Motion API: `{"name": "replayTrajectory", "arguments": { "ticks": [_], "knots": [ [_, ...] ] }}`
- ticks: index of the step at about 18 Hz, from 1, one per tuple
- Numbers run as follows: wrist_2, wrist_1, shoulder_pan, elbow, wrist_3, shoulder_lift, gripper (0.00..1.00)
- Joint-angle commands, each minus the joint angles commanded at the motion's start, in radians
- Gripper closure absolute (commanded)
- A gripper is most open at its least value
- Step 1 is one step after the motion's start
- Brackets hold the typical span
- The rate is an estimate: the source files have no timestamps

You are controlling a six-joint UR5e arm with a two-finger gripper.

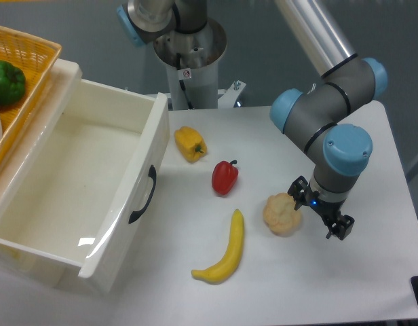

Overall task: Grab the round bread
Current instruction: 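Lower the open gripper around the round tan bread and close it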

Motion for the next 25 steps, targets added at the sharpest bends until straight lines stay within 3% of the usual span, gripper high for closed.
{"name": "replayTrajectory", "arguments": {
  "ticks": [6, 11, 23, 24, 25],
  "knots": [
    [0.000, 0.008, -0.006, -0.017, -0.009, 0.000, 0.00],
    [-0.003, 0.109, 0.005, -0.132, -0.012, 0.006, 0.00],
    [-0.005, 0.107, 0.005, -0.176, -0.084, -0.008, 0.00],
    [-0.005, 0.107, 0.005, -0.176, -0.083, -0.008, 0.05],
    [-0.005, 0.107, 0.005, -0.176, -0.083, -0.008, 0.17]
  ]
}}
